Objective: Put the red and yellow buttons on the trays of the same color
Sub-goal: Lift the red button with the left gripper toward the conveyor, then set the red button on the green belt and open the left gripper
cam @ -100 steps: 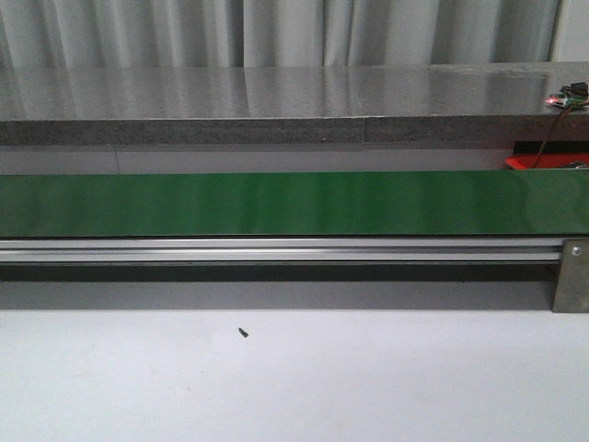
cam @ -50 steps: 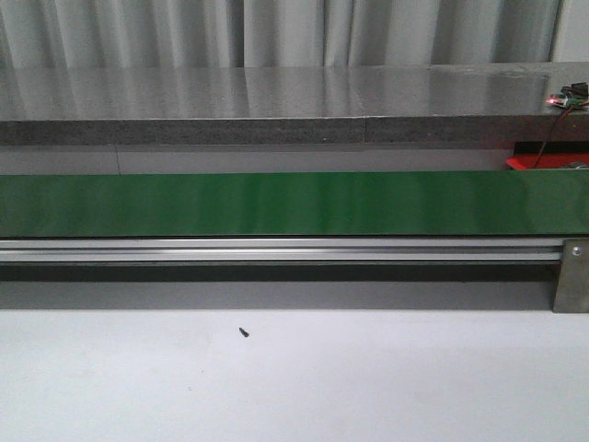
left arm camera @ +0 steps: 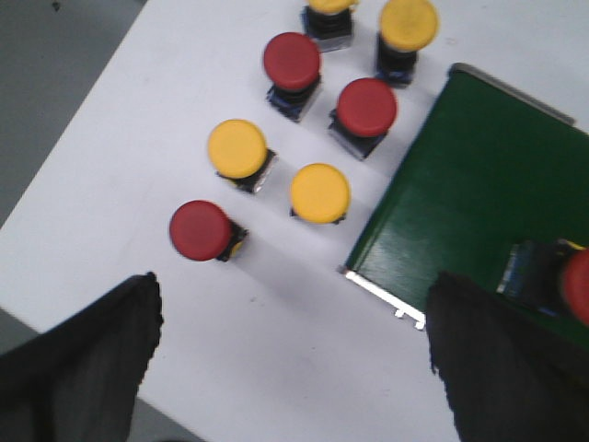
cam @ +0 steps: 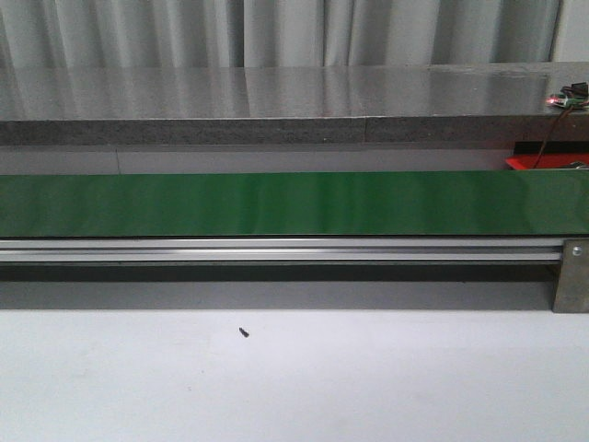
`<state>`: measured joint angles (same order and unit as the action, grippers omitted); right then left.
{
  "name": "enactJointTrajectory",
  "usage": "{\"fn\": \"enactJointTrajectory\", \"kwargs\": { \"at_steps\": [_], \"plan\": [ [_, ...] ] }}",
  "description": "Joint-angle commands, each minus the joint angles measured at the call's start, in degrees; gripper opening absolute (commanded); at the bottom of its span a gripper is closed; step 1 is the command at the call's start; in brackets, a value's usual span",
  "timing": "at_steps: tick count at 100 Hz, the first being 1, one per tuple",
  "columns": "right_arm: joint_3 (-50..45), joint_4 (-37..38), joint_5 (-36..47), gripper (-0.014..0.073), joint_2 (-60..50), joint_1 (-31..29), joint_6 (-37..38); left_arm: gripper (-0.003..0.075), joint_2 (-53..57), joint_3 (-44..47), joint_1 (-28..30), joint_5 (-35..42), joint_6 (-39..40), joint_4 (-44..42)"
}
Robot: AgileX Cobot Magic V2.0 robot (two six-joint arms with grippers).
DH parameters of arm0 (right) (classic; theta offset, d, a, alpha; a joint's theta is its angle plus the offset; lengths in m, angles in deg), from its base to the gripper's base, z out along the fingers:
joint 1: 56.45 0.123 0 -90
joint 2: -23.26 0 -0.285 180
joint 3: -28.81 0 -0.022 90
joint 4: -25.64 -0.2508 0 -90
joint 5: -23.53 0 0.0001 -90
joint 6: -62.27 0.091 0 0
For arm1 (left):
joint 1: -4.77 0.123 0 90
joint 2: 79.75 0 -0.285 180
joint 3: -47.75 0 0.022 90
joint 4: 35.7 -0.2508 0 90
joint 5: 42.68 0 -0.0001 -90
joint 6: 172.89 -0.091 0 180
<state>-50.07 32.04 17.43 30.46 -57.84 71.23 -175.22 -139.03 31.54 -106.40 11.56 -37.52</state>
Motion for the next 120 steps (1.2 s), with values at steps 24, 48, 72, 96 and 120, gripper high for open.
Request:
{"fn": "enactJointTrajectory", "kwargs": {
  "at_steps": [24, 48, 72, 96, 120],
  "plan": [
    [1.0, 0.0, 4.3, -0.0060, -1.1, 0.0, -0.3, 0.0549, -1.9, 5.9, 9.6, 6.1, -1.0, 0.2],
    [1.0, 0.0, 4.3, -0.0060, -1.1, 0.0, -0.3, 0.0549, -7.6, 6.6, 10.7, 10.3, -4.9, 4.7],
    [1.0, 0.0, 4.3, -0.0060, -1.1, 0.0, -0.3, 0.0549, -12.9, 6.6, 10.7, 12.9, -5.5, 5.7],
    [1.0, 0.0, 4.2, -0.0060, -1.1, 0.0, -0.3, 0.0549, -16.2, 6.6, 10.7, 17.3, -5.5, 6.8],
    [1.0, 0.0, 4.2, -0.0060, -1.1, 0.0, -0.3, 0.0539, -18.7, 6.6, 10.7, 19.8, -5.5, 7.8]
  ]
}}
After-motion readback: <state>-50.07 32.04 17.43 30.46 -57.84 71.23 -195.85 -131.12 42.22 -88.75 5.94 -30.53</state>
